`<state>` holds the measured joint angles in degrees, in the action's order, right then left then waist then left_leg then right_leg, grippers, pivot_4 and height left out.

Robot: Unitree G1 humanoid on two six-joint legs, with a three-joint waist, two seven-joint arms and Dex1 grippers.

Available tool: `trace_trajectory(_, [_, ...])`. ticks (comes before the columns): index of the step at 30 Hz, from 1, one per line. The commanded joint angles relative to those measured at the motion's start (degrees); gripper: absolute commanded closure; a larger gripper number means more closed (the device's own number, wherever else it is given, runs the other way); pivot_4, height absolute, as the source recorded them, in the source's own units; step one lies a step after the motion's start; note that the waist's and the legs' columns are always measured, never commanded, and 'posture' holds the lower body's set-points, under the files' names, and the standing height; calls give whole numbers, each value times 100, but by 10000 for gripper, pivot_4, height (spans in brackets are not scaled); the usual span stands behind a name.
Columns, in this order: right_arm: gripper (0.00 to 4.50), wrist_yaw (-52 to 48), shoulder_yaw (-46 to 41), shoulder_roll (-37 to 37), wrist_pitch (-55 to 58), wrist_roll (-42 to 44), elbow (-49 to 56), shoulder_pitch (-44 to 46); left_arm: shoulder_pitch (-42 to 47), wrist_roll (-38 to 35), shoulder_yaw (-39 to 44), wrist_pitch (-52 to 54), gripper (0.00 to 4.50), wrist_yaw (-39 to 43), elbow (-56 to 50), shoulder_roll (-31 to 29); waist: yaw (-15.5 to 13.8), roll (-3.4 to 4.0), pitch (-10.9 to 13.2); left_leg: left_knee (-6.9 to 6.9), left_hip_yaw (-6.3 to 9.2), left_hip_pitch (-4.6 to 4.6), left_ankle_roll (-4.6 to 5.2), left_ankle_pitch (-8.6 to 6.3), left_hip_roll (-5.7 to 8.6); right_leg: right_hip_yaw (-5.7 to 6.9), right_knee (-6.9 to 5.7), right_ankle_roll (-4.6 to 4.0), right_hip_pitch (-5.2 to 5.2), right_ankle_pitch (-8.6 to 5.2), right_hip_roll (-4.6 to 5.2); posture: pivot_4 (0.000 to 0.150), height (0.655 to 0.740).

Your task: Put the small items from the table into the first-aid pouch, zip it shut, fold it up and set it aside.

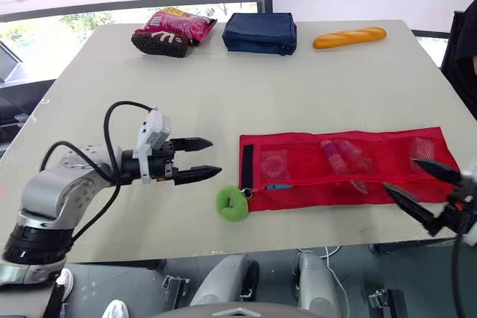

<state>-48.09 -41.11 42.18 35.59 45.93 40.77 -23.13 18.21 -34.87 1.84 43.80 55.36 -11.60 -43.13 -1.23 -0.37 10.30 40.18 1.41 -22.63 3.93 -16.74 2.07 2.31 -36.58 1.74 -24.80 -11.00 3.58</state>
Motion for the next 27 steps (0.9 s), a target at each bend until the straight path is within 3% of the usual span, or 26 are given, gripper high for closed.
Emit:
trace_trajectory(1, [607, 97, 237, 32, -50, 409, 418, 238, 223, -18, -49, 371, 0, -338, 156, 192, -9, -5, 3, 0, 0, -1, 0, 0, 0, 0, 0, -1, 0, 0, 0, 1500, 7397])
trace_trajectory(13, [607, 289, 782, 123, -347, 575, 1199, 443, 481, 62, -852, 1555, 0, -1215, 529, 1396, -114, -12, -5, 1, 0, 1, -12, 6, 2, 0, 0, -22, 1, 13, 2, 1500, 7397])
trace_trajectory(24, [607, 566, 887, 106, -504, 576, 1431, 392, 743, -311, -441, 2465, 0, -1750, 1101, 2462, -189, -1, -70, 2, 9, 16, -6, 4, 31, 5, -1, -3, 23, 3, 26, 1500, 7397])
trace_trajectory(27, [0, 591, 905, 94, -561, 562, 1450, 360, 785, -380, -306, 2544, 14114, -1815, 1176, 2609, -186, -1, -70, 2, 8, 16, -10, 7, 31, 5, -1, -4, 23, 3, 26, 1500, 7397])
